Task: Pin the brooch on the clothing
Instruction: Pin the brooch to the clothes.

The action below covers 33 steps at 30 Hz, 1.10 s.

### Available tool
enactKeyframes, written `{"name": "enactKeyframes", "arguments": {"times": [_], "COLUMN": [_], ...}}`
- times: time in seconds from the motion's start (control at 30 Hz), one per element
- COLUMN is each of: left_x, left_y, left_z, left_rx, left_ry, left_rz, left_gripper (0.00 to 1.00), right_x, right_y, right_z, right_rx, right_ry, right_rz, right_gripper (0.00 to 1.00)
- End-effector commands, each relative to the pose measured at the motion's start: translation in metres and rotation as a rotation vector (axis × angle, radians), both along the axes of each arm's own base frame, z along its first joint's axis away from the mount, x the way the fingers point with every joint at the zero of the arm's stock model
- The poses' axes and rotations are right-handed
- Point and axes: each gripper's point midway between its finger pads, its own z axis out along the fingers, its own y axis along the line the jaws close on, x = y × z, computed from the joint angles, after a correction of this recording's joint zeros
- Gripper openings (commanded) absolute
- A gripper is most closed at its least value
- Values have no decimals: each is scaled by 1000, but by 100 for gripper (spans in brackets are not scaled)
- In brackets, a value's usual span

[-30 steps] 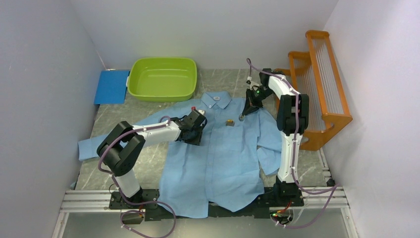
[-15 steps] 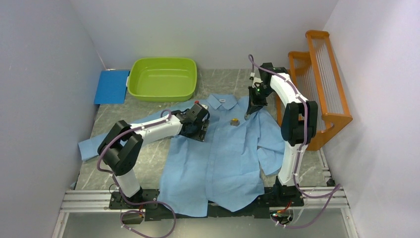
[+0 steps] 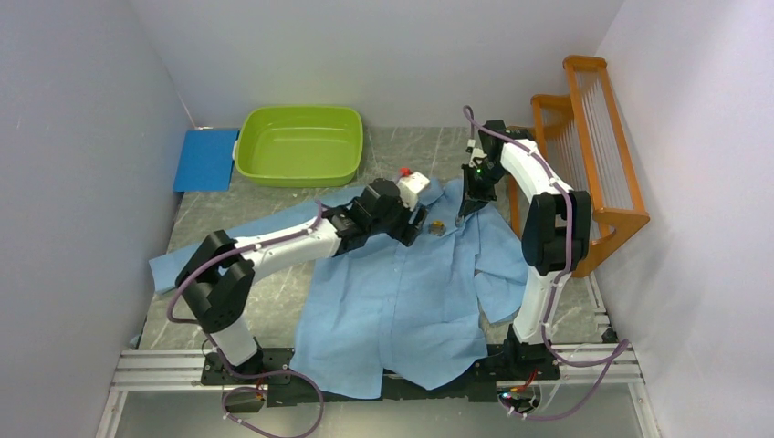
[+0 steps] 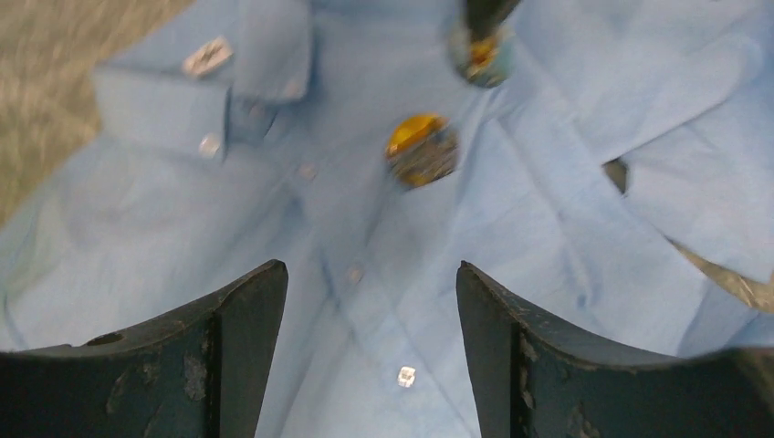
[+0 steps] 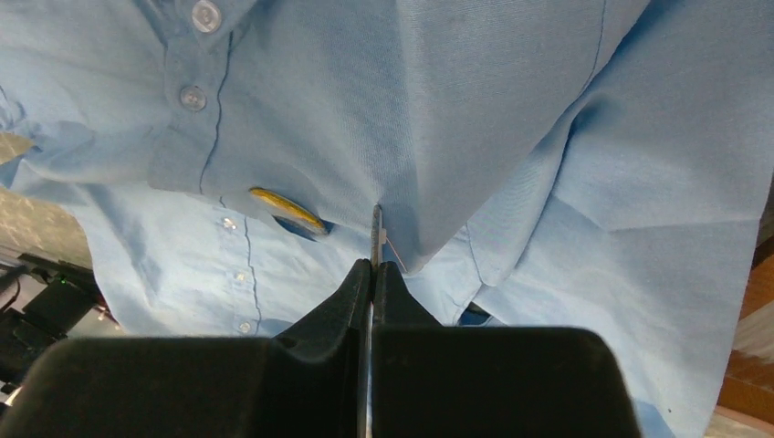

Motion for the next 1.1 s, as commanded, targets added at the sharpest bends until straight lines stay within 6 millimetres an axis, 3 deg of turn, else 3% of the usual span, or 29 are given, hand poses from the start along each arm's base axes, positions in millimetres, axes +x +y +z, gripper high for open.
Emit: {"name": "enactKeyframes", "arguments": {"times": [0.0,0.23,0.57,0.87,1.07], "left_x": [6,14,27,30,39], "left_y": [-62,-106,-142,-157,-156], "left_z": [37,33,19,4,-7], "left_rx": [-94,-141,-115,-80,-42], "left_ry": [-244,-350,-457,-442,-434], "left_rz": [-189,-275,-298,-299,-259], "left_gripper": [73,68,64,61,41], "right_x": [4,4,4,4,4], "right_y": [-2,2,3,3,2], "right_z": [33,44,43,43,44], "right_rx": [-1,25,31,28,27], "right_ry": [-80,-93,-87,-81,-79], "right_rz": [-39,-50,-43,-38,-38], "right_gripper": [0,0,0,0,0]}}
